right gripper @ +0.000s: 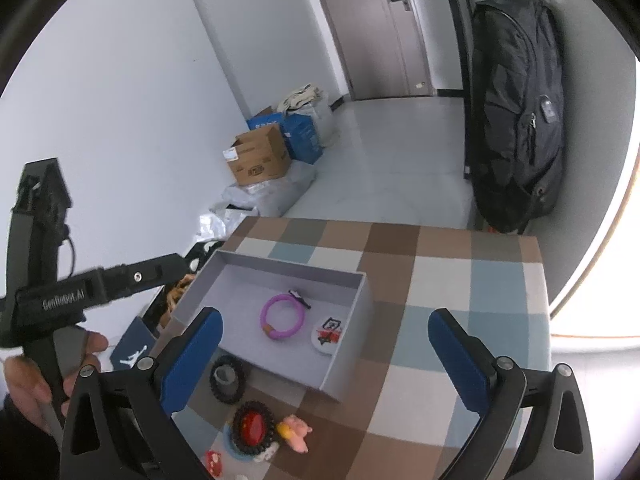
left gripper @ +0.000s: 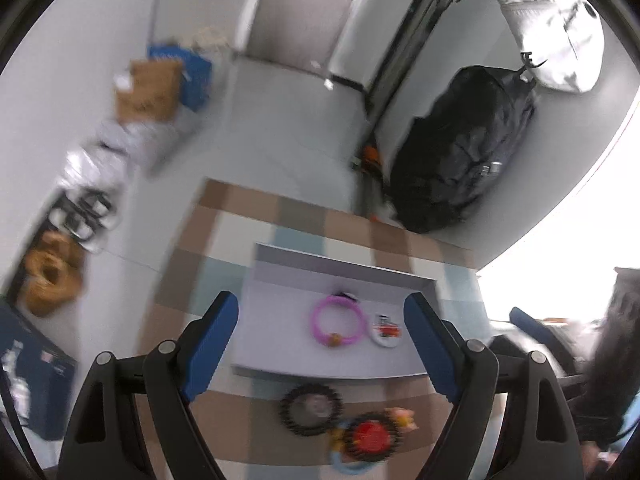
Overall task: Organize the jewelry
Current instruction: 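Withdraw both grippers from the gray box back over the items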
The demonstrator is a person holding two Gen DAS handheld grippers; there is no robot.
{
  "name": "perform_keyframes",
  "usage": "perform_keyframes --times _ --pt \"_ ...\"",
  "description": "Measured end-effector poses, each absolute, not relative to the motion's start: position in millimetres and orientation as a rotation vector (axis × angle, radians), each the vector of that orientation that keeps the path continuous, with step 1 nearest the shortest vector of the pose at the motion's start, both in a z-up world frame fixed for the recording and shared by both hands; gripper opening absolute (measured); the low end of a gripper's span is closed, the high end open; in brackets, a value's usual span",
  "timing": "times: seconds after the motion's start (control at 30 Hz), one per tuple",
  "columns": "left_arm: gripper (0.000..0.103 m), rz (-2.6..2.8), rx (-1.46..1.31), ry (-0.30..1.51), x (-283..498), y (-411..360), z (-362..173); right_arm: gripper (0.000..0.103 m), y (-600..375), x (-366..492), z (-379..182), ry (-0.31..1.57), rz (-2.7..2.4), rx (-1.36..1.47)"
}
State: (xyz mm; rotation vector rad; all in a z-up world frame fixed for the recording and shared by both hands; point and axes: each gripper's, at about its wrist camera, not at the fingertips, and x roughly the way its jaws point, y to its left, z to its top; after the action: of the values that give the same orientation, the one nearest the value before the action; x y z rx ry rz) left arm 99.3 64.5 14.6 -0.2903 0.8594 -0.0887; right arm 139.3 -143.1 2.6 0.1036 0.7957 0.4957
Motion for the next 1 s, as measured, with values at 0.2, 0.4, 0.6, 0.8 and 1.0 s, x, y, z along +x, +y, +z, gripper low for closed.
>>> perform_keyframes --times 0.2,0.4,0.6,0.8,1.0 --pt "0.082 -0.045 -0.160 0.801 71 51 16 0.103 -145 113 7 0.764 0.484 0.086" --pt "0.083 -0.043 -0.124 0.803 51 43 14 0.103 -150 88 11 0.733 0.465 0.075" --pt "0.083 -0.033 -0.133 0.821 33 46 8 0.103 -158 69 0 0.763 0.434 0.090" --pt "0.083 -0.051 -0.143 0.853 20 48 -1 0.103 -158 54 -16 0.814 0.413 0.100" --pt "0.083 -0.114 -0.177 0.955 14 43 -25 0.103 -157 50 -20 0.838 0.409 0.109"
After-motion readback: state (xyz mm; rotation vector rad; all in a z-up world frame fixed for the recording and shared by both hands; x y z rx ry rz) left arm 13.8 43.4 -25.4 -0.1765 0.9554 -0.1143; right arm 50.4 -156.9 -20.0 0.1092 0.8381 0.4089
